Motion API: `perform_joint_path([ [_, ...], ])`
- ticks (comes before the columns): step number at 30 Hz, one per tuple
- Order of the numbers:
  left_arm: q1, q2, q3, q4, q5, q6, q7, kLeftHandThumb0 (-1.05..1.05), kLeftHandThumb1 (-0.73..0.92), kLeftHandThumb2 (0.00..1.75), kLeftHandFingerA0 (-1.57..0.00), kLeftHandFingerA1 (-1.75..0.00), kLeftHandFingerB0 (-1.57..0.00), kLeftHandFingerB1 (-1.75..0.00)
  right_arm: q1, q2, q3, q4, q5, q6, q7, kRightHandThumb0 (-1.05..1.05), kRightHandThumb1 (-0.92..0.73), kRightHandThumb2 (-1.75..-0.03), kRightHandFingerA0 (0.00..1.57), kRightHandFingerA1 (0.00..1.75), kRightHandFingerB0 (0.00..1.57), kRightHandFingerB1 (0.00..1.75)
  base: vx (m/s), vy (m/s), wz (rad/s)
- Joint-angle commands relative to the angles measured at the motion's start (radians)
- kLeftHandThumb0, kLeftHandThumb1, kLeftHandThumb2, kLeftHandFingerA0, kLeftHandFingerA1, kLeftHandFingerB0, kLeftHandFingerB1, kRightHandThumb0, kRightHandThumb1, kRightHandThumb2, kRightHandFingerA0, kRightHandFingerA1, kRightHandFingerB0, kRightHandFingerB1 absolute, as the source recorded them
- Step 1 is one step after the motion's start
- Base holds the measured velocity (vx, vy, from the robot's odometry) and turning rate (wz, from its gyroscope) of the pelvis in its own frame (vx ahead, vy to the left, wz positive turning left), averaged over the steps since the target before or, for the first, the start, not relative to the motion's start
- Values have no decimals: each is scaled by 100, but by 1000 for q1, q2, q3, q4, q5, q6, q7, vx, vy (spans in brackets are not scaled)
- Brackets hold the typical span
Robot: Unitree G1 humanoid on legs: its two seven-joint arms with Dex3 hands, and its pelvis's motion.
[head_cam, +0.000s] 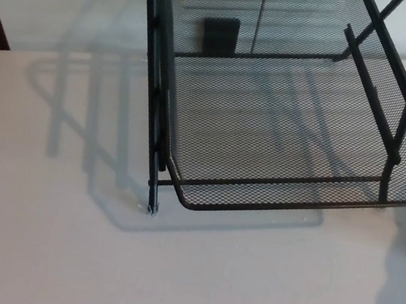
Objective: The robot walks towards a desk on which a file tray is kept in the middle and a cube is kept to its right. The robot lifts the cube using its right hand and places it on the file tray.
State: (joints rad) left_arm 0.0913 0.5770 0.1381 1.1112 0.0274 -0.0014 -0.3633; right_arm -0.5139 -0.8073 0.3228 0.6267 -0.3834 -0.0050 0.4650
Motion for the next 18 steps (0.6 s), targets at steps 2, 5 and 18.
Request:
perform_joint_path([
  [2, 8, -11, 1, -11, -4, -26, 18, -77, 92, 69, -17, -50, -16, -36, 41, 46, 30, 62, -44, 25, -4, -53, -52, -58, 7, 32, 9, 25, 0, 0, 0],
  [5, 0, -11, 1, -5, -3, -29, 13, -78, 92, 69, -17, -50, -16, -37, 29, 48, 45, 85, -59, 18, -2, -55, -52, -58, 6, 36, 8, 24, 0, 0, 0],
  [18, -3, -15, 13, -8, -18, -32, 11, -77, 92, 69, -20, -53, -17, -38, 74, 56, 48, 56, -47, -31, -30, -60, -41, -72, 25, 77, 6, 34, 0, 0, 0],
])
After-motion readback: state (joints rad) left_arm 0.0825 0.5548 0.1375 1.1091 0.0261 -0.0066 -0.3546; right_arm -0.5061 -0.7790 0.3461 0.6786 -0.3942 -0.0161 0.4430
